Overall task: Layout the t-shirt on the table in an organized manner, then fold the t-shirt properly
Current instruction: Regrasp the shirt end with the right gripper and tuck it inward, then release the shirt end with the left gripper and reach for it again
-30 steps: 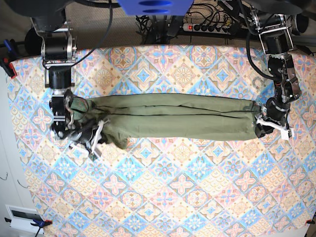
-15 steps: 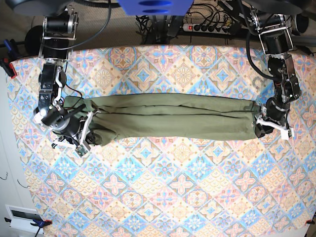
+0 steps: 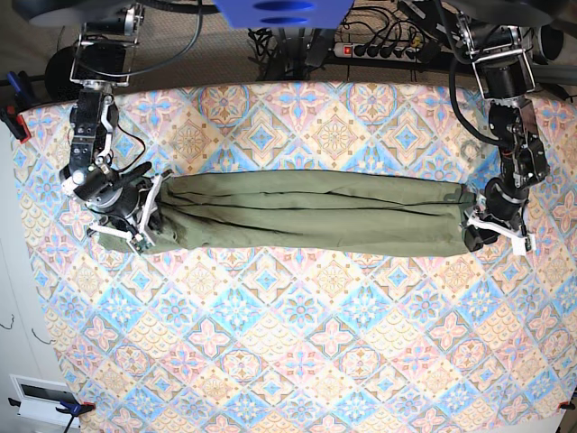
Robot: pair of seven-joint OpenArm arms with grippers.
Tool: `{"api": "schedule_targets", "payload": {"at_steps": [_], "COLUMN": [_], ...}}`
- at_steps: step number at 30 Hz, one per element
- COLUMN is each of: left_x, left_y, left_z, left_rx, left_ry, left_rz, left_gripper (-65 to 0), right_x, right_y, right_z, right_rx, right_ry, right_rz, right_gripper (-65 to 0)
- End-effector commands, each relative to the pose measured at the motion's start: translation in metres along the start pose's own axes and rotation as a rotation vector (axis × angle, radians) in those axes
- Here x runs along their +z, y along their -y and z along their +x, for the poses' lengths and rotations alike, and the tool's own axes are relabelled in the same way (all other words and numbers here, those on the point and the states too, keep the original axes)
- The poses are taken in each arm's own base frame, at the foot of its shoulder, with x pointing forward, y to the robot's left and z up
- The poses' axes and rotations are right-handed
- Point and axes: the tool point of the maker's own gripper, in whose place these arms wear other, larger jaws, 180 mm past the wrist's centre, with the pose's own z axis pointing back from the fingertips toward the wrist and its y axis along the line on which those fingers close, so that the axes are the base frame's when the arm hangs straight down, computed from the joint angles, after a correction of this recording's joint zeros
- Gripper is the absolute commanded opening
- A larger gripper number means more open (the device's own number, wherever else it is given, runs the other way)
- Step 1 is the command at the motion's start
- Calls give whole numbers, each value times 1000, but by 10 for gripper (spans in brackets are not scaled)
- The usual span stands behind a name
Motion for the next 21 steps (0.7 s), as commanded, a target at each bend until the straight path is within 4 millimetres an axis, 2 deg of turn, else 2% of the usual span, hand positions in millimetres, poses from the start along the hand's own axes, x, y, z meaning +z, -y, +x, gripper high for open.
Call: {"api": "schedule_targets", "payload": {"at_steps": [1,3,5,8,12,17,21], "left_x": [3,4,7,10,15,16,10], "left_y": [2,-2,-9,-14,-23,-21,-3], "left_z": [24,18,15,11,12,0,-18], "left_rx": [-20,-28,-46,-59,-79,-79,-135], "left_ry": [54,6,-45,-94,-125,-203,-259], "left_rz": [-12,-5,10,19,38,35,-21], "left_gripper": [-402,-381,-336,-288,-283,-279,-282], "right_x": [5,7,18,34,43,40,38], "right_y": [13,24,41,53,49,41,38], "right_z": [6,-3,-4,8,26,29,30], "right_rx": [13,16,-7,-22,-10,-23,-25], "right_ry": [14,-19,-10,44,97,109,112], "right_rz": [-38,-80,-136,-192,-208,-192,-186], "right_gripper": [-516,-457,-422,-403,-403,-403,-403]}}
